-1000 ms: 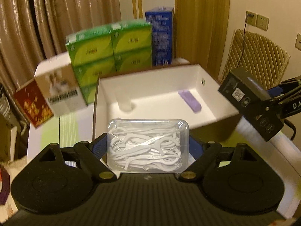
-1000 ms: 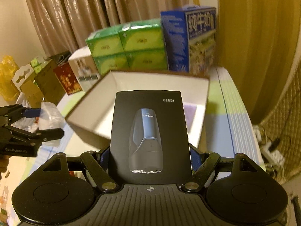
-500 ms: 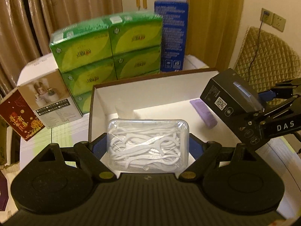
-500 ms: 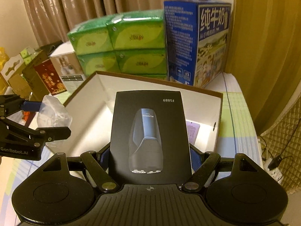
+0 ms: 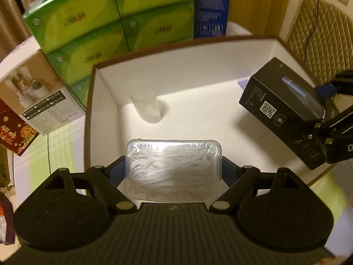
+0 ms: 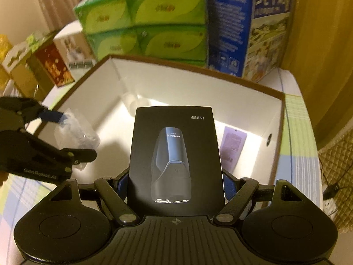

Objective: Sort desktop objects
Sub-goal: 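Carry the FLYCO box and floss-pick box with both tools into the brown box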

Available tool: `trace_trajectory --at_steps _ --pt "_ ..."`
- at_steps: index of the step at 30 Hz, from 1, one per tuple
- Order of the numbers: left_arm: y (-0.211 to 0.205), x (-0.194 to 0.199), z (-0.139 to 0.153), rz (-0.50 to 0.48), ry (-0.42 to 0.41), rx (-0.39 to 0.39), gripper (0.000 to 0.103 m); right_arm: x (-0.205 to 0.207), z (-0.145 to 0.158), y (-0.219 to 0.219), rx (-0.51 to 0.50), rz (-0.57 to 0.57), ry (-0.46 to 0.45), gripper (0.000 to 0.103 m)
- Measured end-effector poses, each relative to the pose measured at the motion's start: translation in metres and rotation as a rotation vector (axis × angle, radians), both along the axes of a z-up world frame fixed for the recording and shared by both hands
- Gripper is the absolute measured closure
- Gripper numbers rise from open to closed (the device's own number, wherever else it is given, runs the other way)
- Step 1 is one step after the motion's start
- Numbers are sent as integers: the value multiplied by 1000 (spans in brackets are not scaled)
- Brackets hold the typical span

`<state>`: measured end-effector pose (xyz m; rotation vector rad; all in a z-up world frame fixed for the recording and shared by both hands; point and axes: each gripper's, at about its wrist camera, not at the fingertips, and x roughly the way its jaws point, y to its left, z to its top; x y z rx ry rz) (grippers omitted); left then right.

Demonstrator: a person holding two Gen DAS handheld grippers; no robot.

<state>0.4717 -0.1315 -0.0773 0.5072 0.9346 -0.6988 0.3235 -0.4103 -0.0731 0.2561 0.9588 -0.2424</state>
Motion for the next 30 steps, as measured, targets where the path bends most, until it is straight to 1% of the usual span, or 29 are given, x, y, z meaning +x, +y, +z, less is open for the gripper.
trace_trajectory --at_steps 6,13,15,19,23,30 --pt "-10 4 -20 -22 14 83 19 7 -10 1 -6 55 38 27" --pt "-10 7 -36 -12 52 130 18 11 -19 0 3 84 68 27" --pt "-11 6 -37 -23 42 140 19 12 -21 0 -1 89 77 27" --pt "-10 6 -37 -25 56 130 18 13 -23 -1 9 102 92 27" --pt "-9 5 -37 -29 56 130 16 14 -24 -1 12 113 101 27" --pt "-12 10 -36 -26 51 125 16 14 -26 -3 25 118 110 26"
